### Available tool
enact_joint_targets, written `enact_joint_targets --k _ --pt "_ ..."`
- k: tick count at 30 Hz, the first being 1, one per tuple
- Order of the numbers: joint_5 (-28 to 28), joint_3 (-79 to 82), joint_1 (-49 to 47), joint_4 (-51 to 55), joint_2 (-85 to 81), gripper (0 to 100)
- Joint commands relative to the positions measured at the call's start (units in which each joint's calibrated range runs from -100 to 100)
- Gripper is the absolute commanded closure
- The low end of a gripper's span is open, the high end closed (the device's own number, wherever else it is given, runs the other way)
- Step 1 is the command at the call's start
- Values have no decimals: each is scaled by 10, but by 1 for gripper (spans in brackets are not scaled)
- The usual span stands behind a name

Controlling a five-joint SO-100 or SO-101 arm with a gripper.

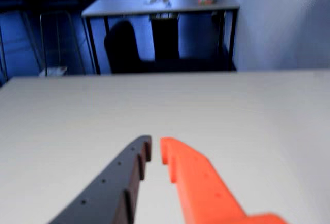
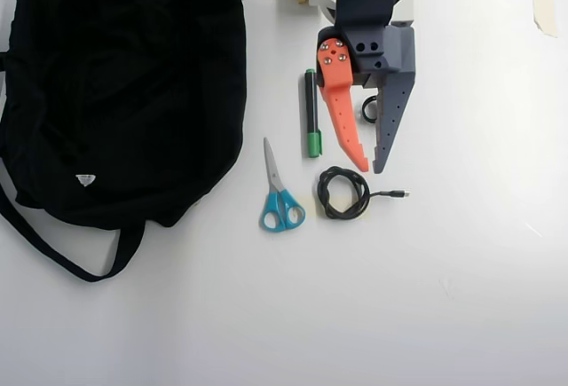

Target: Put the green marker into the black bag

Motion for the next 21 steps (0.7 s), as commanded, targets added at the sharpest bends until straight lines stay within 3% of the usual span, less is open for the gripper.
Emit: enact_joint_targets --k 1,8,21 --pt "3 -84 1 -34 39 97" --pt "2 -29 3 -120 50 97" --pt "-3 3 10 -74 35 97"
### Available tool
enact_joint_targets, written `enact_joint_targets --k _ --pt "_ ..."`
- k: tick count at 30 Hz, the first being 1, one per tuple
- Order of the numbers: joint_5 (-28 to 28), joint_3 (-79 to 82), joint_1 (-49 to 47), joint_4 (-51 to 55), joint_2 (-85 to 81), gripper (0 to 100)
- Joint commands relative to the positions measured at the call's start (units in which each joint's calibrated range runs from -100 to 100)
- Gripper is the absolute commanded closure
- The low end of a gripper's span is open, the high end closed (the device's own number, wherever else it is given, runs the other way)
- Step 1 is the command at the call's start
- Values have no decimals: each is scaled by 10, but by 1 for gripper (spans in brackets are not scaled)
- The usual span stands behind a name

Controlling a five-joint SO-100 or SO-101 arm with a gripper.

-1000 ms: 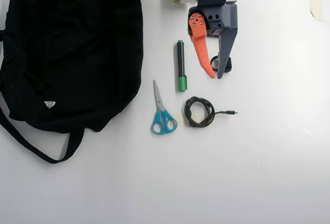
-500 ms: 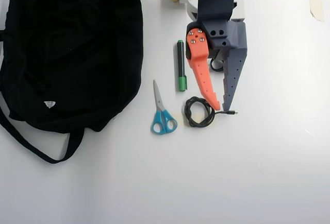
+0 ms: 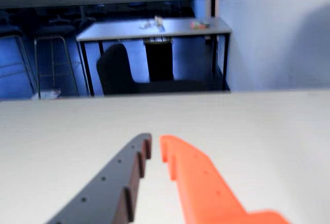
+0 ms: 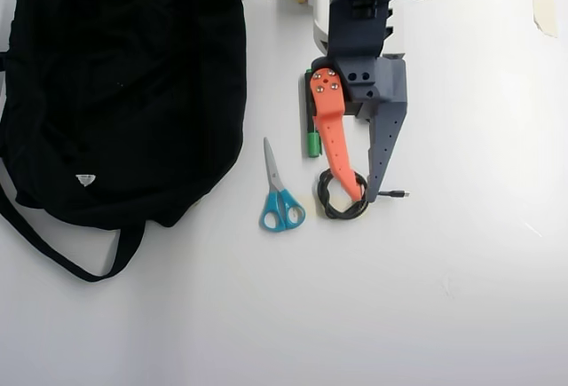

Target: Put the green marker into the black bag

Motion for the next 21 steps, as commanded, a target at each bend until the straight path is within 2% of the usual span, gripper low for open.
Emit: enact_joint_targets --k 1,5,8,21 --pt "-2 -10 -2 86 -34 97" --pt "-2 -12 0 293 -119 98" --pt "-2 -12 -1 393 -141 98" --pt "-3 -2 -35 690 -138 98"
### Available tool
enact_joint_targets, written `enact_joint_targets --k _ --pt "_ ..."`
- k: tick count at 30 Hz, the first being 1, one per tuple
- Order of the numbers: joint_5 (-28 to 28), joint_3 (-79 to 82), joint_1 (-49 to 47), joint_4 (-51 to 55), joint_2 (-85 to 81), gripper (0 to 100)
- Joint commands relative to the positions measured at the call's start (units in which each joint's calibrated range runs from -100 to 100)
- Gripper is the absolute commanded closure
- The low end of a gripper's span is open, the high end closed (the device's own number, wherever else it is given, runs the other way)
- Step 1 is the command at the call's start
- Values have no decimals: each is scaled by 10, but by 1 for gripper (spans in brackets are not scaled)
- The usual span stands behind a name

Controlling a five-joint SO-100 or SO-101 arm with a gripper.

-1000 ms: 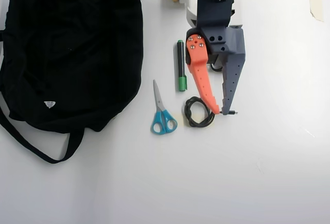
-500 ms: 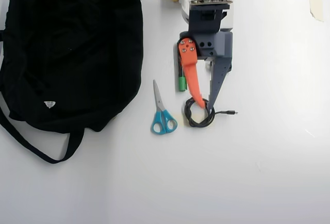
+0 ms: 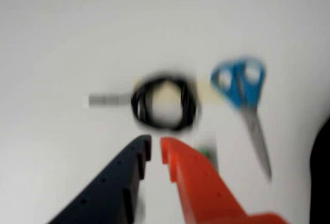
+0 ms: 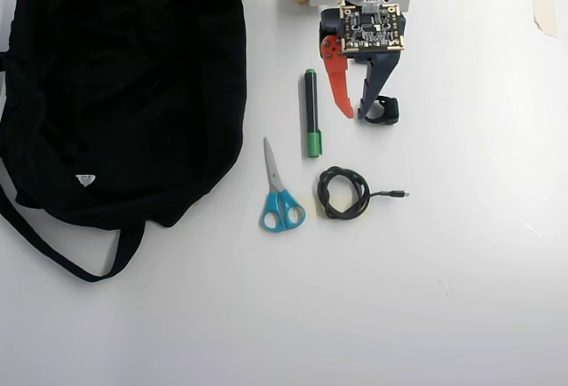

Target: Put the green marker into the black bag

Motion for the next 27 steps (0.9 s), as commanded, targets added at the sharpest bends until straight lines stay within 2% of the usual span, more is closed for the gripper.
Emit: enact_joint_targets --k 1,6,15,27 --pt "-1 -4 -10 76 -17 98" --pt "-2 10 -25 134 -12 98" --pt "-2 98 -25 131 -13 98" --pt "4 133 -18 127 -11 95"
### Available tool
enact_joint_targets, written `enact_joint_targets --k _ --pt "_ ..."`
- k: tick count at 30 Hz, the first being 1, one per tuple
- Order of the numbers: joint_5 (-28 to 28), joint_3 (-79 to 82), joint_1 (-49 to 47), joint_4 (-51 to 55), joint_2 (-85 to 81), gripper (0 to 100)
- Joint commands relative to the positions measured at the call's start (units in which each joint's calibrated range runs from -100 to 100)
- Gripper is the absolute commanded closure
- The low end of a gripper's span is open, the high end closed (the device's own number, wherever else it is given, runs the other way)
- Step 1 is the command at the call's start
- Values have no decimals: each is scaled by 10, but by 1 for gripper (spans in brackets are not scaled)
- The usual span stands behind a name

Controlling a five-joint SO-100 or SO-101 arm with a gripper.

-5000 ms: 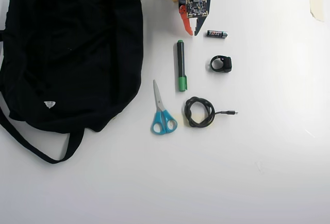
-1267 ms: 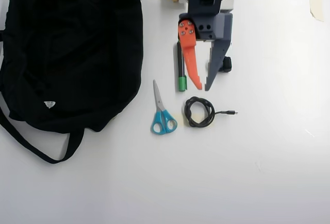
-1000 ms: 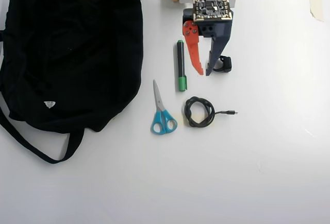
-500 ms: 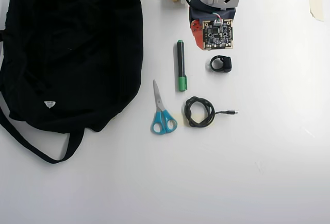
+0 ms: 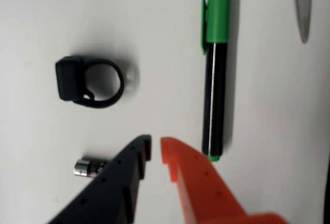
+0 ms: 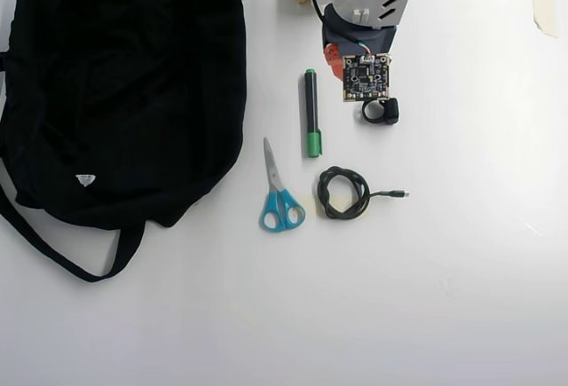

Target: Put the green marker into the black bag

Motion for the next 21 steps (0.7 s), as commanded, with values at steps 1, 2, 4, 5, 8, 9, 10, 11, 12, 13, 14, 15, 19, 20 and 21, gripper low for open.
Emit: enact_joint_targets --k 1,2,4,5,8,9,10,11,12,13,14,15,19,20,21 --pt "2 11 4 -3 -10 93" --pt "2 17 4 -3 -10 91" --pt "1 26 5 -4 -10 87" --pt "0 27 6 -4 -10 86" --pt "-3 28 15 -4 -9 83" --pt "-3 28 17 -5 -9 82" --pt "-3 28 20 -5 -9 81" --pt "-3 28 22 -6 -9 80" --pt "-3 28 23 -10 -9 78" --pt "-3 28 26 -15 -8 77" --pt "-3 28 28 -18 -8 76" --pt "-3 29 28 -20 -8 76" --pt "-3 39 36 -24 4 76" --pt "-3 39 36 -24 14 76" --pt "-4 38 36 -24 26 75"
